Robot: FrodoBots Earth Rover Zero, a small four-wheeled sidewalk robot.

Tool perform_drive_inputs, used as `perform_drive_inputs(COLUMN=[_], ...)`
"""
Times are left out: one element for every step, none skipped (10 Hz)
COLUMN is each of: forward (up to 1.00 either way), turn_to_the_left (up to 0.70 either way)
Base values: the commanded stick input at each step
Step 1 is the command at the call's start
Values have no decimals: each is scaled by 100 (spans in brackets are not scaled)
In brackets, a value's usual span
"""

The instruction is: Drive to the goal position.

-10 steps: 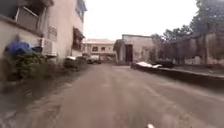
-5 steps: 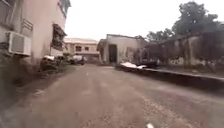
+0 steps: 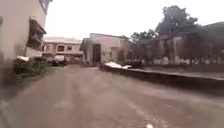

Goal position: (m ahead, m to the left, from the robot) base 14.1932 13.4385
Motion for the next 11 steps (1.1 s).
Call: perform_drive_inputs(forward=[100, 100, 100, 100, 100, 100, 100, 100, 100, 100, 100], turn_to_the_left=[12, 12, 12, 12, 12, 12, 12, 12, 12, 12, 12])
